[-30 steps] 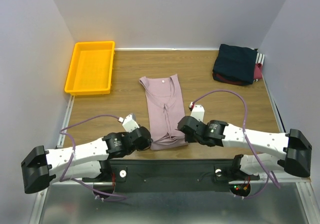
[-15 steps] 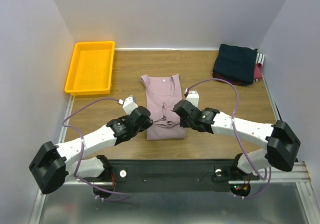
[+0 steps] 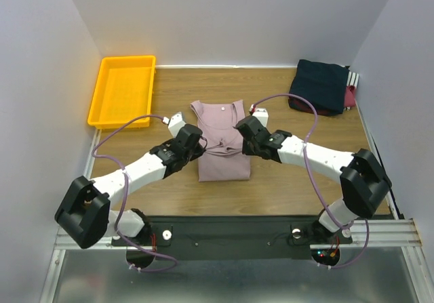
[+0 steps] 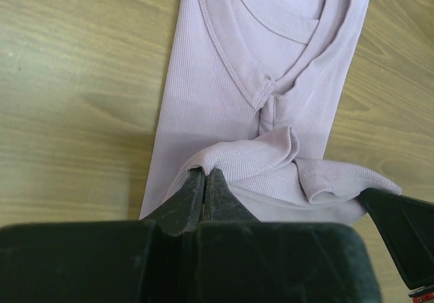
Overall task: Fold and stack the tank tops
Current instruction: Fold the tank top
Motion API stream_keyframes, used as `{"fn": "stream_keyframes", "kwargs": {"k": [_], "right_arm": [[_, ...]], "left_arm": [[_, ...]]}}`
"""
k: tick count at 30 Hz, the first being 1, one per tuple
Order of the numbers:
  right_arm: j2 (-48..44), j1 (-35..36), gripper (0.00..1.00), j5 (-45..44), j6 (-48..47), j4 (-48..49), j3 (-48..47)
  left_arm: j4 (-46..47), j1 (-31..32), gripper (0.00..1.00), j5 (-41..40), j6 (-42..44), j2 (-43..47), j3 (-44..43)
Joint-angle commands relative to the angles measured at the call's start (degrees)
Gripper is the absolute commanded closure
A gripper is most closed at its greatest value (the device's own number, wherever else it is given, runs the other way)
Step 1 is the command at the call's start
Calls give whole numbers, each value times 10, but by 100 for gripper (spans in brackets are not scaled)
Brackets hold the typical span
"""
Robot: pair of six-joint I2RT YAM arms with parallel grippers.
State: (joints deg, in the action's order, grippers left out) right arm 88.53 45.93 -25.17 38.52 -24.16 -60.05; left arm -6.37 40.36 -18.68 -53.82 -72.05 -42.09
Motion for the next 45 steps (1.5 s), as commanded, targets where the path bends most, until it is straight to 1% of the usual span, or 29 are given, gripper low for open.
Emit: {"fn": "stream_keyframes", "kwargs": {"k": [1,5,14,15,16,17,19,20,21,23,25,28,30,32,33,35,38,40,41,45], "right_arm": [[15,-22,100,19,-20,46,-33],[39,-37,100,30,-27,59,-45],[94,-65,100,54,-33,83,-68],[97,-69,100,56,-32,83,-71],[101,-70,99,58,-32,84,-73],[101,-72,92,59,-31,86,-74],[100,-73,78,57,-32,86,-77],[98,-73,58,57,-32,86,-81],[96,-73,51,55,-35,87,-83],[91,-74,42,48,-38,85,-87],[83,-73,35,42,-44,85,-93],[64,-74,35,41,-52,84,-94],[53,-73,35,46,-51,83,-89],[43,-73,37,64,-51,83,-77],[40,-73,38,72,-48,83,-71],[31,-64,43,82,-38,83,-48],[30,-53,44,79,-26,86,-19],[41,-50,50,80,-19,92,-16],[57,-50,55,82,-18,92,-20],[76,-50,57,86,-12,99,-16]], "left_arm": [[37,-26,100,7,40,-24,-34],[54,-41,100,28,51,-64,-46],[97,-71,100,56,72,-114,-59],[102,-73,90,62,72,-116,-60],[110,-76,86,64,74,-117,-61],[114,-76,76,63,79,-117,-62],[120,-78,65,63,83,-117,-67],[120,-78,60,62,85,-113,-69],[121,-78,52,60,87,-111,-70],[123,-81,46,58,92,-106,-74],[121,-85,44,59,99,-99,-80],[108,-88,44,56,104,-86,-86],[101,-88,48,56,101,-76,-83],[95,-88,53,63,92,-73,-72],[94,-88,59,77,89,-73,-68],[100,-85,68,100,74,-71,-49],[138,-68,69,113,68,-70,-12],[172,-66,69,131,64,-82,2],[179,-66,69,146,64,-98,-2],[217,-65,69,169,76,-135,-22]]}}
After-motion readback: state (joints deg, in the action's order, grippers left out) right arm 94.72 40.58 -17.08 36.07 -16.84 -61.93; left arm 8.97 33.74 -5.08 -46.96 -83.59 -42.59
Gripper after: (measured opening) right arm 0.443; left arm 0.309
